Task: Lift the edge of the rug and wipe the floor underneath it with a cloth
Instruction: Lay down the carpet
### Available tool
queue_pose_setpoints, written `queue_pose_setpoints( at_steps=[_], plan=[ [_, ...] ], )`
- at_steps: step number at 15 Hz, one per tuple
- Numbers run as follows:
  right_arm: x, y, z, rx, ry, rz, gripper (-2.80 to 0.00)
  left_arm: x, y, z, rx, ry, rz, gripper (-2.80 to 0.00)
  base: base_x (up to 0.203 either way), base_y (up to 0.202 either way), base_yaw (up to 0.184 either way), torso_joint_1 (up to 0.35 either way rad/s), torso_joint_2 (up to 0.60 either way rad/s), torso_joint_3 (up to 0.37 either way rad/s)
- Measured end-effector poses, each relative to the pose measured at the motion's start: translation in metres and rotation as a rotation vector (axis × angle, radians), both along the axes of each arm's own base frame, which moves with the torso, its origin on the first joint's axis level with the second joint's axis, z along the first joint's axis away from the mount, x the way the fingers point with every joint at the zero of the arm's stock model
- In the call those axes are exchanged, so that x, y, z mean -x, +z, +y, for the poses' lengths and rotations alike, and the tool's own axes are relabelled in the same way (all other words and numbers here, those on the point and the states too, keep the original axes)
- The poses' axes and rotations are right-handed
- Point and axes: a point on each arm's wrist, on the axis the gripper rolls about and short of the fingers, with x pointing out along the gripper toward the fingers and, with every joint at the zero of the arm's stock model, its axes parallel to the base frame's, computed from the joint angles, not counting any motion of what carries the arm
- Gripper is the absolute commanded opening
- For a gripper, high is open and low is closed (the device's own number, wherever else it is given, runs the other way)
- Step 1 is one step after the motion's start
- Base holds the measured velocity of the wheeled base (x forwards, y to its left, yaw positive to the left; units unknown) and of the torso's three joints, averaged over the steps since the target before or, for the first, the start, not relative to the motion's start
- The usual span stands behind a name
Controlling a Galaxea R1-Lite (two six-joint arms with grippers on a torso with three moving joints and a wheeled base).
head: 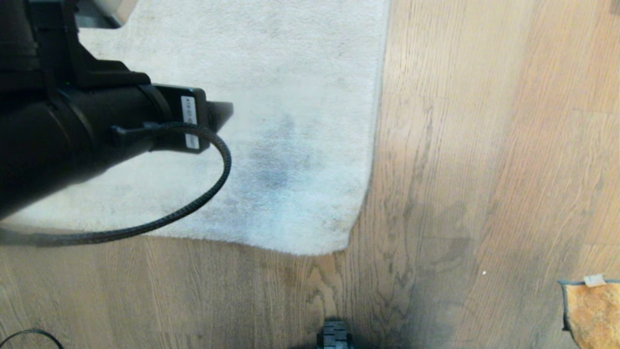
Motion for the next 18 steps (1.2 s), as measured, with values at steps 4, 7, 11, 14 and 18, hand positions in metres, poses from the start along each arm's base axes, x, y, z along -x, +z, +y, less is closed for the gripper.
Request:
queue_pose_setpoints(
  at_steps=[4, 7, 11, 14, 18],
  plan=[
    [0.000, 0.000, 0.000, 0.000, 0.000, 0.000, -2.80, -0.006, -0.008, -0.006, -0.009, 0.000, 0.024, -2.80, 0.000, 0.000, 0.000, 0.000, 0.00, 0.000],
    [0.000, 0.000, 0.000, 0.000, 0.000, 0.000, -2.80, -0.010, -0.020, -0.013, -0.042, -0.018, 0.056, -2.80, 0.000, 0.000, 0.000, 0.000, 0.00, 0.000],
    [0.000, 0.000, 0.000, 0.000, 0.000, 0.000, -2.80, -0.016, -0.033, -0.027, -0.087, -0.017, 0.081, -2.80, 0.000, 0.000, 0.000, 0.000, 0.00, 0.000],
    [0.000, 0.000, 0.000, 0.000, 0.000, 0.000, -2.80, -0.022, -0.041, -0.037, -0.107, -0.023, 0.098, -2.80, 0.000, 0.000, 0.000, 0.000, 0.00, 0.000],
    [0.000, 0.000, 0.000, 0.000, 0.000, 0.000, -2.80, -0.032, -0.055, -0.055, -0.128, -0.038, 0.121, -2.80, 0.000, 0.000, 0.000, 0.000, 0.00, 0.000]
  ],
)
